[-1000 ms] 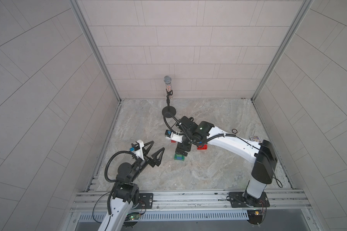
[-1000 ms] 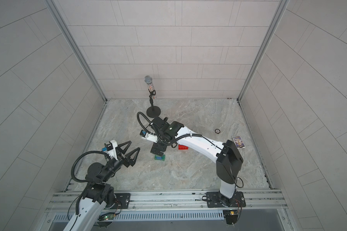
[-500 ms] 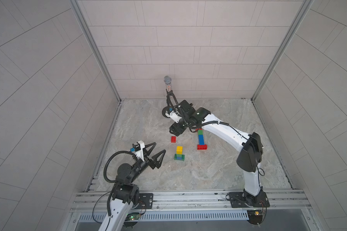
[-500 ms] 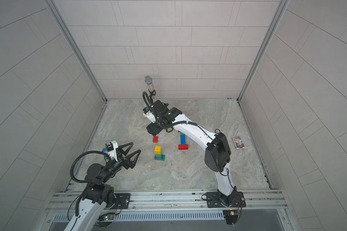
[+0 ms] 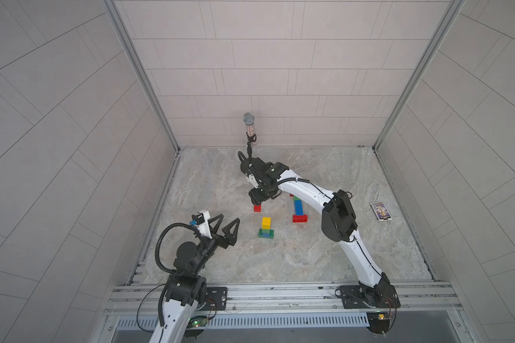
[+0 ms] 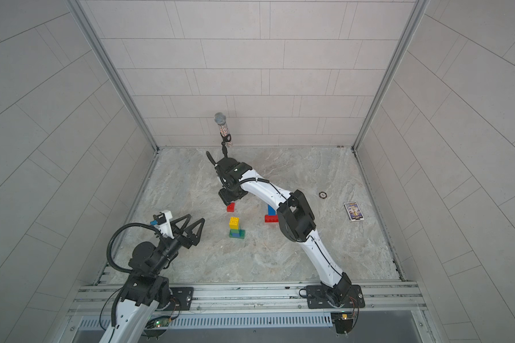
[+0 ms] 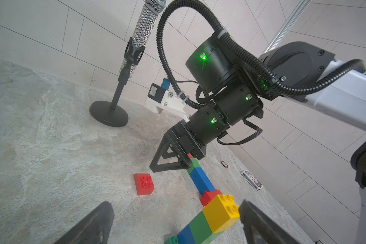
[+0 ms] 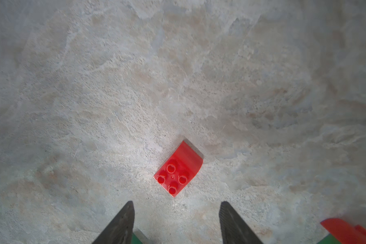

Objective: Assemble the number 1 with lego
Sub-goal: Pick up the lego brick from the center of the board.

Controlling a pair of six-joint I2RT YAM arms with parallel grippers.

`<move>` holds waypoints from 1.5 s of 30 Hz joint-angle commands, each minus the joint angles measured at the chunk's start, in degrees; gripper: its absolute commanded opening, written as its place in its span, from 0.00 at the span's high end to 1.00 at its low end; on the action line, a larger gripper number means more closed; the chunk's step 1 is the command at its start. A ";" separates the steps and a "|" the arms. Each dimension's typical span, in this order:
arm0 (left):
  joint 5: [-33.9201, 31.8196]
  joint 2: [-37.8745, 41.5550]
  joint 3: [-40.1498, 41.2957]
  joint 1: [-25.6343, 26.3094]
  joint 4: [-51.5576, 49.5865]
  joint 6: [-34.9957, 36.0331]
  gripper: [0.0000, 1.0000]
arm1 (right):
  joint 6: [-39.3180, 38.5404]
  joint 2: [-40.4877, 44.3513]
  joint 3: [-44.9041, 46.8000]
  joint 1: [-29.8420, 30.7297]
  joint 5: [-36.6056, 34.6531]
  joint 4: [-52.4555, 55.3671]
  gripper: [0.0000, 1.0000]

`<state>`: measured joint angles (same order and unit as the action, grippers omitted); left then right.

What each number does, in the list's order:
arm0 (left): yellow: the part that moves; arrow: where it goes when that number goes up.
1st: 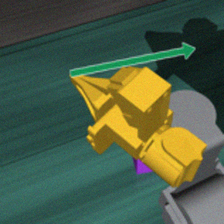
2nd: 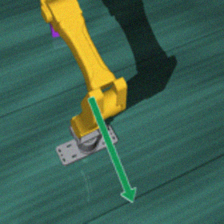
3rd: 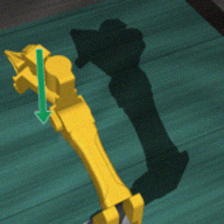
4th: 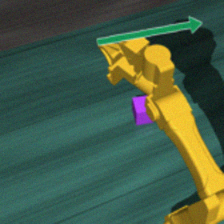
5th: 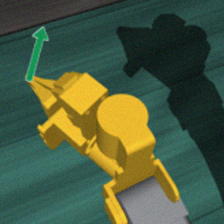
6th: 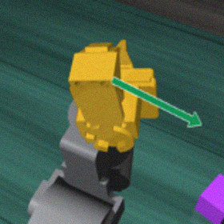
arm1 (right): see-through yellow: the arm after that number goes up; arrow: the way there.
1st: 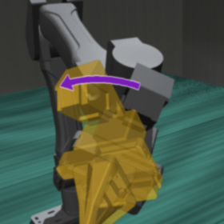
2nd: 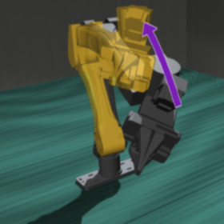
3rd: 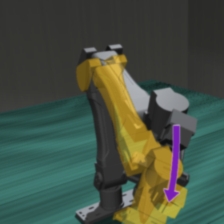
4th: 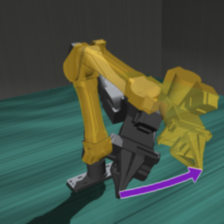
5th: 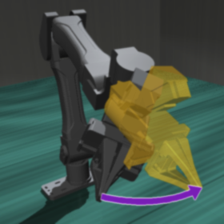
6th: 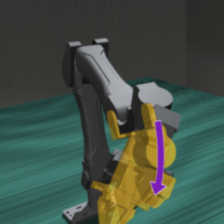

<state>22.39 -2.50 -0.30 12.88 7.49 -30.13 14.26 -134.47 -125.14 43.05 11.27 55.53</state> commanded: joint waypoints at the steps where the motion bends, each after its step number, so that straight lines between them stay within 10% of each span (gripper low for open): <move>1: -0.73 0.22 0.91 0.20 0.08 -0.40 0.00 | 3.53 -0.31 2.18 -0.07 0.50 0.26 0.38; 21: -0.63 -0.25 0.91 0.12 0.44 -0.37 0.00 | 9.38 -3.56 4.93 1.12 1.96 -6.95 0.44; 40: -0.54 -0.22 0.91 0.18 0.42 -0.28 0.00 | -2.85 -8.38 -2.32 4.03 -7.48 4.77 0.61; 45: -0.60 -0.22 0.93 0.19 0.47 -0.28 0.00 | -7.12 -6.39 0.16 5.02 -10.92 2.88 0.95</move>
<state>21.63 -2.68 -0.30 12.88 6.87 -30.17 11.22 -141.60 -127.00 47.24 4.56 56.97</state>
